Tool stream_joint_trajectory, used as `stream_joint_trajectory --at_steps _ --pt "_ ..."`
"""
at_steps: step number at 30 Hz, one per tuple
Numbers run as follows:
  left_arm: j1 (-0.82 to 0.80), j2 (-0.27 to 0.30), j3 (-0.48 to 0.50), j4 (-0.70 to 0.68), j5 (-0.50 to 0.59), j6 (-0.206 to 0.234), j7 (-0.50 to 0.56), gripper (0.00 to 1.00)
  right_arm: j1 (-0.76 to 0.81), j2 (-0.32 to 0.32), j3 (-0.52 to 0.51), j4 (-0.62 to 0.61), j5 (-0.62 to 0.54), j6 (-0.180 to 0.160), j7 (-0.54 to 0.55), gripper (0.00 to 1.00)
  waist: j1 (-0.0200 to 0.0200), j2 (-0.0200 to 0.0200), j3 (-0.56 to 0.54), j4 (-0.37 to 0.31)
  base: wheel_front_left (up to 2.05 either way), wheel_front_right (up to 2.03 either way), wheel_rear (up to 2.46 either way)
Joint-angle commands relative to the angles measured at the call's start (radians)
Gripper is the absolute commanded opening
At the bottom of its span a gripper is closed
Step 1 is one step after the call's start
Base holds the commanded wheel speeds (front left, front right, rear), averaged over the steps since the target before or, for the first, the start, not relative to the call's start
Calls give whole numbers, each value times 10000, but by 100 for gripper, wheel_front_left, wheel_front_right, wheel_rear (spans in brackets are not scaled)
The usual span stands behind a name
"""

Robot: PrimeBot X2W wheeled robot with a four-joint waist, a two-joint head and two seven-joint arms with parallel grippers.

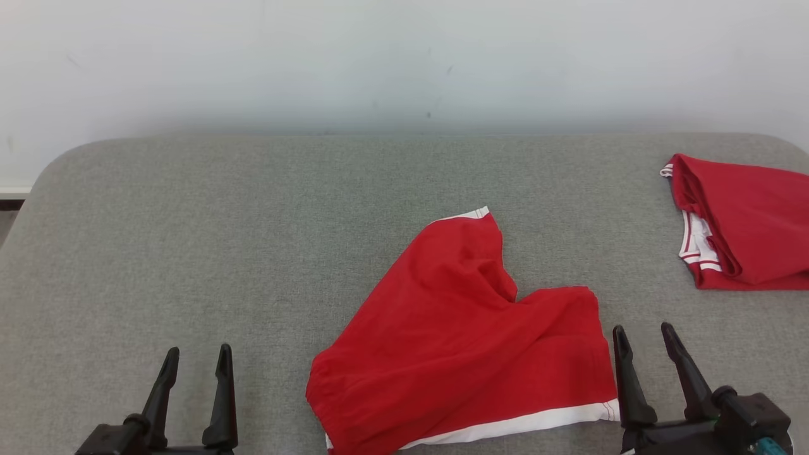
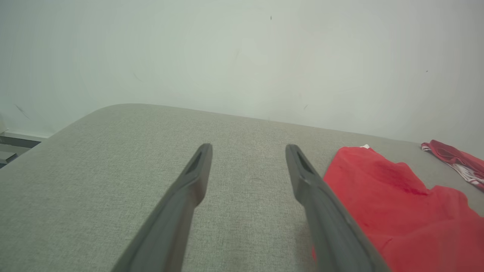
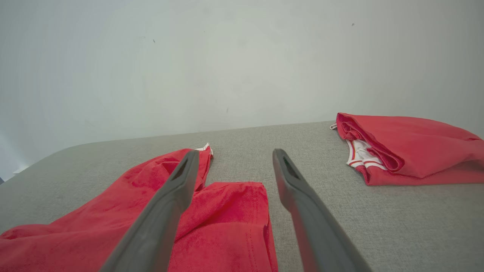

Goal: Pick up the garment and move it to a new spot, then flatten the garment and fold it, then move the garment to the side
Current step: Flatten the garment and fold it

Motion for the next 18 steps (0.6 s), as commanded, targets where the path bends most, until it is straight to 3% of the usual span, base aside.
stream_joint_trajectory --at_steps 1,12,18 --pt "119 6 35 -30 132 15 1 100 238 73 13 -147 -73 -1 -42 100 1 0 -64 -75 0 0 0" --pt "-769 552 -737 365 29 15 -1 100 77 -26 186 -168 -42 -1 -43 100 1 0 35 -300 0 0 0" --pt "-1618 1087 -1519 1510 -345 15 9 100 -17 59 205 14 -31 -1 -44 100 1 0 174 -521 0 0 0"
